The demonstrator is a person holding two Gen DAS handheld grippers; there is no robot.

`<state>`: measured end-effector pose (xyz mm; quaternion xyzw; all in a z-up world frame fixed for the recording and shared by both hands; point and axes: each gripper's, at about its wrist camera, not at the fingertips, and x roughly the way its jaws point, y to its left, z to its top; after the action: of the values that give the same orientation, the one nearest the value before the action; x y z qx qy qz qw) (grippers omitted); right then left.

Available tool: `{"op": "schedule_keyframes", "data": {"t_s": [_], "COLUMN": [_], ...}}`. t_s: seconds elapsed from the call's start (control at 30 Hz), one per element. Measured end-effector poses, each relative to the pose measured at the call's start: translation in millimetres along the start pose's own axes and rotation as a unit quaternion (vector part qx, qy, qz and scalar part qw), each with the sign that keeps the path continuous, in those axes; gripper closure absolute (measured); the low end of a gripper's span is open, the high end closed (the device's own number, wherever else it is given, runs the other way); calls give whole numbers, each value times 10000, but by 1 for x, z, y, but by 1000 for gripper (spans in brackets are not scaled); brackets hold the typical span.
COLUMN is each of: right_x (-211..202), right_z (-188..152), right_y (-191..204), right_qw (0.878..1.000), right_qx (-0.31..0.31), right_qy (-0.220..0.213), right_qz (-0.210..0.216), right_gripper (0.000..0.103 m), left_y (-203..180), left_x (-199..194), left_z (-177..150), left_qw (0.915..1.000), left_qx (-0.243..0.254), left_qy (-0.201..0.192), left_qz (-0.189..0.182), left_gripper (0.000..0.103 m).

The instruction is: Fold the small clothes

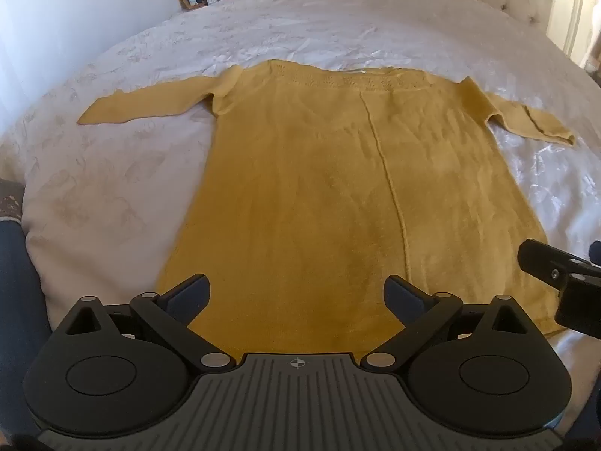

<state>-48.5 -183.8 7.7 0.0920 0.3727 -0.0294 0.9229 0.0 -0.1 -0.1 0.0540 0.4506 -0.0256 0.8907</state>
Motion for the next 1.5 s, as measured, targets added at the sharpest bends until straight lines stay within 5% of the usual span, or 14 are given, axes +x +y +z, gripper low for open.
{"op": "schedule_keyframes", "data": {"t_s": [1.5], "right_x": [3], "right_z": [-3], "right_y": [1], "right_qw": [9997], "right_qx": [136], "right_qy": [48], "right_qz": [179], "right_gripper": [1], "left_y": [-2], "left_x": [-2], "left_z": [-1], "left_qw": [9998], "left_qx": [101], "left_qy": [-53], "left_qz": [145], "left_gripper": [2]}}
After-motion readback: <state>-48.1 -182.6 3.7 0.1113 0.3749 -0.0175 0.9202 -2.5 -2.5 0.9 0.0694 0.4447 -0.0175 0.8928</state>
